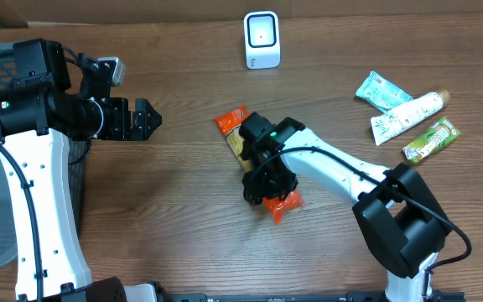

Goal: Scan the item barcode

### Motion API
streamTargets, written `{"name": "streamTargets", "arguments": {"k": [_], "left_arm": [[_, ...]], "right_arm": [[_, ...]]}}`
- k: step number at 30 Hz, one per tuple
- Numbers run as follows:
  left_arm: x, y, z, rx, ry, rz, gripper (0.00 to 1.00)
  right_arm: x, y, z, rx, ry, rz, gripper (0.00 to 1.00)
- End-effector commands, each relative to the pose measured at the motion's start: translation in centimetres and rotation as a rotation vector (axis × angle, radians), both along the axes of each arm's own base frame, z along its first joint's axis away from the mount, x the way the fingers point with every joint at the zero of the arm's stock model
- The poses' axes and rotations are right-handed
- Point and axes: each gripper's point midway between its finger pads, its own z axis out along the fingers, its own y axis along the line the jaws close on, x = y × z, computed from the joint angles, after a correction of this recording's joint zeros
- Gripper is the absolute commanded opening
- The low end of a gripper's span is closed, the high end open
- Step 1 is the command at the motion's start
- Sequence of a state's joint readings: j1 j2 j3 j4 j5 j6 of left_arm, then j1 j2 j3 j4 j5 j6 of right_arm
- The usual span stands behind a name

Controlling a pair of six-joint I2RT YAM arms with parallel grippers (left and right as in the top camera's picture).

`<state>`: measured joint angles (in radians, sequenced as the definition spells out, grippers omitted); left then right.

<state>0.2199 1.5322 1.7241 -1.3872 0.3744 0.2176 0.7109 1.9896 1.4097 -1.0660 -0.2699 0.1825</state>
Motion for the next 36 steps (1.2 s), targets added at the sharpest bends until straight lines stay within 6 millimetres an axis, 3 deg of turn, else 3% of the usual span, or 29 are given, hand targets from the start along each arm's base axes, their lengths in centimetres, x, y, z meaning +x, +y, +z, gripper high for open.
{"name": "streamTargets", "arguments": {"k": [1,6,11,13,17,18,22,27,32,36], "left_arm": [[0.2,-0.3,0.4,0.002,-0.02,-0.028,1.0],[0.2,-0.3,0.4,0.003,-0.021,-0.027,0.99],[0.2,-0.3,0.4,0.002,-0.02,-0.028,0.99],[0.2,-0.3,0.4,0.002,-0.021,-0.028,1.0],[0.2,-0.3,0.4,0.002,-0.02,-0.028,1.0],[0.2,-0.3,0.4,0.003,-0.02,-0.027,1.0],[0.2,-0.3,0.4,0.002,-0.02,-0.028,1.0],[0.2,-0.3,0.4,0.002,-0.02,-0.028,1.0],[0.2,-0.3,0.4,0.002,-0.02,-0.028,0.99],[0.2,-0.3,0.4,0.003,-0.02,-0.027,1.0]], "right_arm": [[4.1,-4.1,0.0,-0.161,-0.175,-0.049,0.63],[9.0,-8.0,0.0,-0.242,-0.314,-0.154,0.65],[15.5,-11.0,0.6,-0.168,-0.449,-0.306,0.67],[18.2,-11.1,1.0,-0.065,-0.5,-0.364,0.76],[21.5,-9.0,2.9,0.211,-0.536,-0.394,0.77],[21.8,-8.6,3.3,0.263,-0.532,-0.395,0.72],[21.7,-7.5,5.2,0.363,-0.468,-0.48,0.66],[19.1,-3.9,8.1,0.451,-0.38,-0.51,0.7],[17.1,0.9,7.0,0.447,-0.383,-0.423,0.75],[17.4,4.6,5.4,0.426,-0.49,-0.365,0.8]]}}
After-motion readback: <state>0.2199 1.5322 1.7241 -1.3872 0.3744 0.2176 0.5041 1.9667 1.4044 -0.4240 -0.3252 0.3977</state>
